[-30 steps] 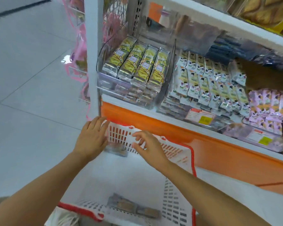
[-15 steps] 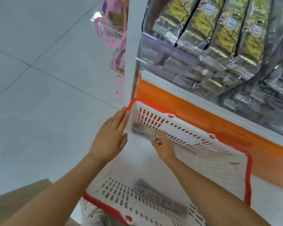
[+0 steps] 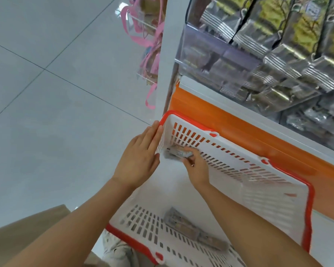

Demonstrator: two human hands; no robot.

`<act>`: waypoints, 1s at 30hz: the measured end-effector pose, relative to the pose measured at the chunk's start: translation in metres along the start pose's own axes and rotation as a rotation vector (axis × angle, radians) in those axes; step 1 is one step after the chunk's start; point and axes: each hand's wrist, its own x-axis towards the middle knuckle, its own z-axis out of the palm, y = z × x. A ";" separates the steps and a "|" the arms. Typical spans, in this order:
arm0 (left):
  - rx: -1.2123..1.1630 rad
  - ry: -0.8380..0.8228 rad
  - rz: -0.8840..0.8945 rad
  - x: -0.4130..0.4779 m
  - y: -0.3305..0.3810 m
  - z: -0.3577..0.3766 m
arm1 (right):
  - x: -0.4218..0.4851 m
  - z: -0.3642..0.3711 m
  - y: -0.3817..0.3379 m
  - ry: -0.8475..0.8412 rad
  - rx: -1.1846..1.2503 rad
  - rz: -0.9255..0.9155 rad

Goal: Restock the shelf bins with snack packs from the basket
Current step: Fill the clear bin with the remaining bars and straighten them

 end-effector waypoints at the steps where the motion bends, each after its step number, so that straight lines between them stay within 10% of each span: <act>1: 0.004 0.000 0.000 0.000 0.000 0.000 | -0.002 -0.006 -0.002 0.003 -0.020 -0.031; 13: 0.146 -0.024 0.063 0.012 0.046 -0.012 | -0.049 -0.107 -0.054 -0.113 -0.010 -0.326; 30: -1.221 -0.254 0.019 0.037 0.203 -0.096 | -0.144 -0.230 -0.105 0.174 0.117 -0.463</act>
